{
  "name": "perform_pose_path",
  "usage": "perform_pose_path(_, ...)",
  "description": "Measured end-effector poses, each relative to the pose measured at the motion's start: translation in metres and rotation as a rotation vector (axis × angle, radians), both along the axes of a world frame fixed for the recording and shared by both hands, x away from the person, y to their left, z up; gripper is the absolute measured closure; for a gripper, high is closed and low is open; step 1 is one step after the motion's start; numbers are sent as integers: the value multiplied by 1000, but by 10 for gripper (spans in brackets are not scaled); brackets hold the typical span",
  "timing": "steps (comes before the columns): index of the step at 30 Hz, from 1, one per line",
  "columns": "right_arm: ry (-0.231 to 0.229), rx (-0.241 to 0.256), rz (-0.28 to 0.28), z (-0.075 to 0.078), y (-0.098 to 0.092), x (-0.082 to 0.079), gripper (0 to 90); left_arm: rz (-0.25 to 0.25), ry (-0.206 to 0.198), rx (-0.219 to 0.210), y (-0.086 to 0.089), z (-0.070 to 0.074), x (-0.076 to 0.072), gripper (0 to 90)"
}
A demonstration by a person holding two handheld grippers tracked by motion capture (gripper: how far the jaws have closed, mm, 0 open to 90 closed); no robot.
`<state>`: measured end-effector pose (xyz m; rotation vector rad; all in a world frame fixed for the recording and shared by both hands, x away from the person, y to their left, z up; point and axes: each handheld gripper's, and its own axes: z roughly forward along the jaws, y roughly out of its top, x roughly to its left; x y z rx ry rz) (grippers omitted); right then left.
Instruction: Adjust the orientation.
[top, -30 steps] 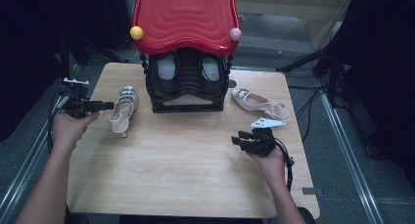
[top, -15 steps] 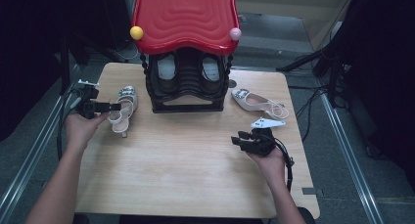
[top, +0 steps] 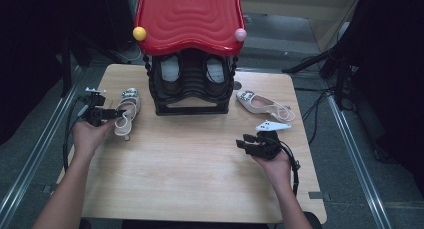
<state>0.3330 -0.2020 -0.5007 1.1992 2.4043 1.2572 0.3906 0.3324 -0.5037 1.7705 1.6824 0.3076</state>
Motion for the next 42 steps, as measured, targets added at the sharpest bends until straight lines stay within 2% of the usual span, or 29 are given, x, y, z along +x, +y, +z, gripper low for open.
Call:
perform_pose_path(6,-7,-1,4,0,0,0,593,50,-7,9,-3,-1,-2,592)
perform_pose_path(8,-8,0,4,0,0,0,593,57,-3,20,-2,0,-2,630)
perform_pose_path(10,-7,1,5,0,-1,0,593,61,4,50,-3,1,-3,707)
perform_pose_path(14,-7,-3,7,0,0,0,593,62,12,60,-1,2,-3,761)
perform_pose_path(18,-8,-4,8,0,2,0,592,74,26,21,4,3,-3,815)
perform_pose_path(24,-13,-10,2,0,1,0,589,99,-2,-27,7,5,-2,821)
perform_pose_path(26,-12,-9,1,0,1,0,589,102,-6,-32,7,8,-2,821)
perform_pose_path(28,-12,-10,1,0,1,0,589,108,-17,-58,8,11,-1,823)
perform_pose_path(34,-14,-10,2,0,1,0,588,112,-37,-47,8,21,-1,824)
perform_pose_path(35,-16,-11,3,0,1,0,588,126,-46,-63,7,22,-1,824)
perform_pose_path(37,-15,-10,1,0,1,0,588,117,-47,-78,9,26,-1,825)
perform_pose_path(42,-14,-11,2,0,1,0,588,107,-40,-92,10,32,2,825)
